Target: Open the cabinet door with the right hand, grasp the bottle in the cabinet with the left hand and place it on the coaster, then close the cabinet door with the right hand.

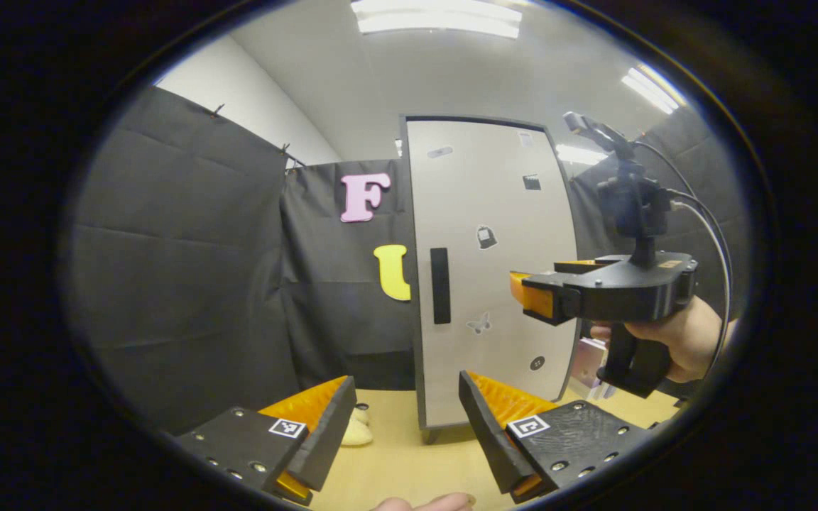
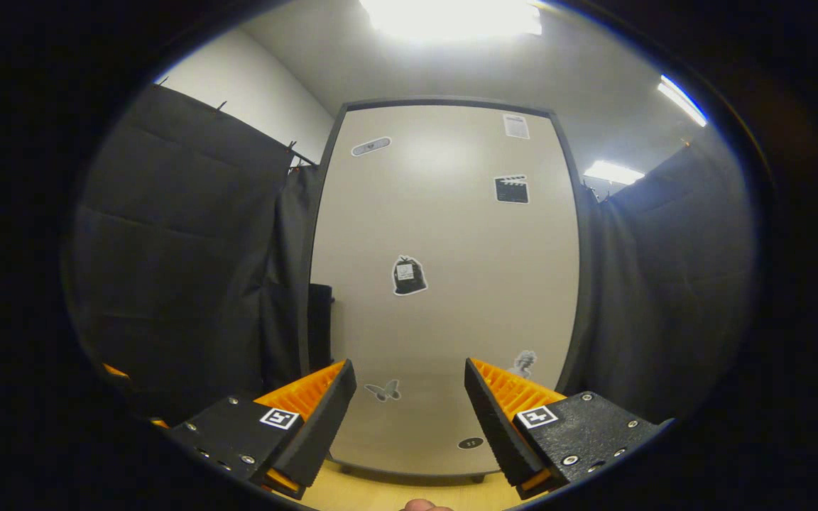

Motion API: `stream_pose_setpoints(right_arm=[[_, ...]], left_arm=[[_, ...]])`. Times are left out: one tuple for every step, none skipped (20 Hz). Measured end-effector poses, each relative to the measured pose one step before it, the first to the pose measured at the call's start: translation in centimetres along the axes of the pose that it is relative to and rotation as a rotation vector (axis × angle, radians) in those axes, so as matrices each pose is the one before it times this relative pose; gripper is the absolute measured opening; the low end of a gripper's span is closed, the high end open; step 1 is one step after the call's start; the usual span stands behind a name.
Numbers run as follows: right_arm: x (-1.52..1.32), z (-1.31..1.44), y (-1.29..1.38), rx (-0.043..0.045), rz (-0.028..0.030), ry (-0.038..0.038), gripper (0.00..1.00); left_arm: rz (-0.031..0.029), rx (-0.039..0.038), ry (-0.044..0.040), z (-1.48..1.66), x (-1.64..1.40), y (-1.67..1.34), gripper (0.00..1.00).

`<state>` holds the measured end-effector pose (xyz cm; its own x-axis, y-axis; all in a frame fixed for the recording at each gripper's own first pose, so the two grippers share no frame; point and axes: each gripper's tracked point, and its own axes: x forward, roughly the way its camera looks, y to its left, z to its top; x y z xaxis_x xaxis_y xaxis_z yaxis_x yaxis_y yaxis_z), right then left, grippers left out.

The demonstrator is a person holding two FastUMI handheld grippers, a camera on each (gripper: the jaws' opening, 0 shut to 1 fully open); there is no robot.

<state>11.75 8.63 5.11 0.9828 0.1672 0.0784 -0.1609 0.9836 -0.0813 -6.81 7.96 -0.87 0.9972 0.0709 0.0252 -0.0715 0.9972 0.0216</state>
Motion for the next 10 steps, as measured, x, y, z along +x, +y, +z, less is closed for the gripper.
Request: stream_pose_setpoints(right_arm=[[0.891, 0.229, 0.858, 0.00193, 0.01123, -0.00396, 0.95], [0.872, 0.132, 0.852, 0.00108, 0.01190, -0.00316, 0.95], [0.929, 0.025, 0.856, -0.00309, 0.01101, -0.00244, 0.95], [0.903, 0.003, 0.662, -0.00263, 0.00767, -0.00136, 0.95], [0.946, -0.046, 0.827, 0.00176, 0.01105, -0.00228, 0.95], [0.841, -0.094, 0.805, 0.00165, 0.01085, -0.00069, 0.95], [0.849, -0.186, 0.644, -0.00036, 0.00870, 0.00266, 0.95], [0.880, -0.294, 0.660, -0.00096, 0.00791, 0.00326, 0.95], [0.925, -0.422, 0.464, -0.00384, 0.00092, 0.00608, 0.95], [0.880, -0.512, 0.356, -0.00385, -0.00297, 0.01007, 0.95]], left_arm=[[0.01594, -0.00383, 0.00657, -0.324, -0.399, 0.879, 0.87], [0.01328, -0.00552, 0.00499, -0.208, -0.391, 0.695, 0.87], [0.01502, -0.00346, 0.00412, -0.155, -0.239, 0.663, 0.87], [0.01444, -0.00156, 0.00373, -0.228, -0.706, 0.775, 0.87], [0.01243, 0.00096, 0.00286, -0.199, -0.431, 0.603, 0.87], [0.01443, 0.00658, 0.00280, -0.317, -0.375, 0.572, 0.86], [0.01087, 0.01078, 0.00226, -0.153, -0.355, 0.525, 0.86], [0.01559, 0.01558, 0.00596, -0.289, -0.256, 0.538, 0.86], [0.02041, 0.01085, 0.00574, -0.280, -0.272, 0.785, 0.85], [0.00708, -0.00228, 0.00460, -0.329, -0.470, 0.275, 0.88]])
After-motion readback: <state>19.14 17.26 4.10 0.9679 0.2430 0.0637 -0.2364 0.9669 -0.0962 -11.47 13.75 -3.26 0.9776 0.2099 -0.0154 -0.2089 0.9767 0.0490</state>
